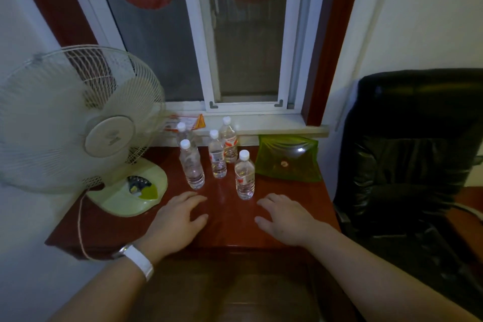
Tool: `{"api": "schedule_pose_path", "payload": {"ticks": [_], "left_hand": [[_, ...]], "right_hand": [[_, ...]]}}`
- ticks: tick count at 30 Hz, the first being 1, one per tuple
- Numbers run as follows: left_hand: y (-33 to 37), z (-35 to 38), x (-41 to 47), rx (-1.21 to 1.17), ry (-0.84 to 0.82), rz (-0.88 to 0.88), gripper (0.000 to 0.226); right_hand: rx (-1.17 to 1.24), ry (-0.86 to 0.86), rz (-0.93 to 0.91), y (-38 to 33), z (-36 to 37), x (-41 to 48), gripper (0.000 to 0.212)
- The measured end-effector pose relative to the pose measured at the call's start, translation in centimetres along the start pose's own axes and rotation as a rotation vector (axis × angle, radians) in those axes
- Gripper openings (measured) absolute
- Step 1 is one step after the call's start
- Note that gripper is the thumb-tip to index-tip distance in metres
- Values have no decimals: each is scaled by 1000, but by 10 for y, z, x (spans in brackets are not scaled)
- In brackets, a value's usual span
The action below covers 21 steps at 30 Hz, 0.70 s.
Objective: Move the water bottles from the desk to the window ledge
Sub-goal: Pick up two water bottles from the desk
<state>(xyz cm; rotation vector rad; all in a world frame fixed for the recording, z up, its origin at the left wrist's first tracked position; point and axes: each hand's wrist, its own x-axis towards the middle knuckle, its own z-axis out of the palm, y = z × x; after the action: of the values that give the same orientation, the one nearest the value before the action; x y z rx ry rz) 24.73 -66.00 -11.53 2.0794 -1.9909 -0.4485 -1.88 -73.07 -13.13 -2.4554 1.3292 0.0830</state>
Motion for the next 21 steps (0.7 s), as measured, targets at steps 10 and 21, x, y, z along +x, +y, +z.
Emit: {"api": "schedule_pose_path", "payload": {"ticks": [10, 21], "left_hand": [[-41, 52, 95, -203, -163, -91, 44], [-65, 116, 186, -602, -358, -160, 46]], "right_hand": [[300, -75, 200, 14, 24, 73, 55], [592, -71, 581, 15, 46, 158, 35]]}}
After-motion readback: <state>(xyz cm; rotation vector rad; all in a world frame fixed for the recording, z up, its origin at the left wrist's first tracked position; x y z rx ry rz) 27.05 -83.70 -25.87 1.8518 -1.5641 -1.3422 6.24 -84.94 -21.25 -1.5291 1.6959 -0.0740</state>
